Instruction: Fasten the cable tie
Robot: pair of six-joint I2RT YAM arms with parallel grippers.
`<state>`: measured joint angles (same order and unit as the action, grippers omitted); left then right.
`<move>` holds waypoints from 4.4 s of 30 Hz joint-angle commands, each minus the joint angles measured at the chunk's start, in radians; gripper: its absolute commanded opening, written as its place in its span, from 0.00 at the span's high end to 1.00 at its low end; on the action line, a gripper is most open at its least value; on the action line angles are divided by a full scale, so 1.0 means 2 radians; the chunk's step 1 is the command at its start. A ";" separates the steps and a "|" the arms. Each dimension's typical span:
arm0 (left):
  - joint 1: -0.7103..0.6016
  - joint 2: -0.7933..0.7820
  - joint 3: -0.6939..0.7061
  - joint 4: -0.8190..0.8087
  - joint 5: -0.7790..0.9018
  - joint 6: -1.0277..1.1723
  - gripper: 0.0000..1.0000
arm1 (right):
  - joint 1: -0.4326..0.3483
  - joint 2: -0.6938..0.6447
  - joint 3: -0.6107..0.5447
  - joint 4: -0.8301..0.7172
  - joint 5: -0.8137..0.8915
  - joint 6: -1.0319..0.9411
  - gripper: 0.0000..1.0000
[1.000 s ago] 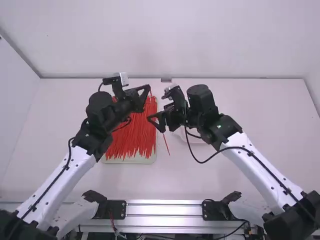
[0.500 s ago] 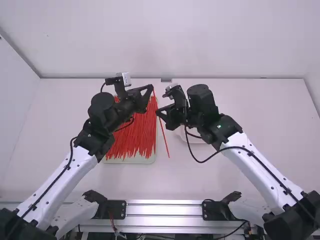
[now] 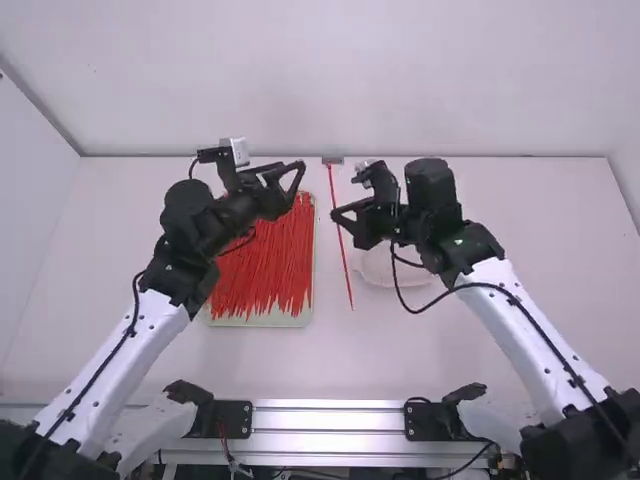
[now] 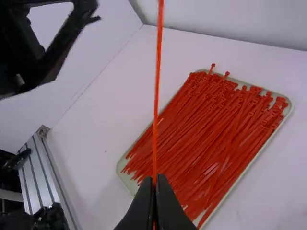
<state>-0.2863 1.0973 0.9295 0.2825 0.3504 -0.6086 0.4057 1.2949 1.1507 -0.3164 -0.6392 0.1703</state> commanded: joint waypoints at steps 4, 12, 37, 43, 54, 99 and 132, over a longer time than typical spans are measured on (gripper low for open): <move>0.065 -0.010 0.038 0.012 0.156 0.041 0.36 | -0.066 -0.001 0.013 0.017 -0.173 -0.070 1.00; 0.071 0.049 0.079 0.142 0.368 0.038 0.01 | -0.124 -0.001 0.013 0.080 -0.333 -0.146 1.00; -0.002 0.197 0.233 0.254 0.495 -0.037 0.32 | -0.123 0.000 0.013 0.259 -0.414 -0.113 1.00; -0.009 0.208 0.237 0.254 0.487 -0.038 0.44 | -0.124 0.000 0.013 0.289 -0.409 -0.087 1.00; -0.012 0.208 0.238 0.259 0.471 -0.038 0.62 | -0.124 0.000 0.013 0.312 -0.387 -0.057 1.00; -0.012 0.209 0.334 0.129 0.461 0.004 0.98 | -0.124 0.000 0.013 0.175 -0.376 -0.150 0.46; 0.010 0.209 0.455 -0.061 0.447 0.133 0.98 | -0.106 0.000 0.013 0.057 -0.382 -0.241 0.57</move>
<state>-0.2680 1.5185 1.8214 0.1478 1.2446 -0.3393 0.1787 1.2949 1.1511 -0.2123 -1.3987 -0.3210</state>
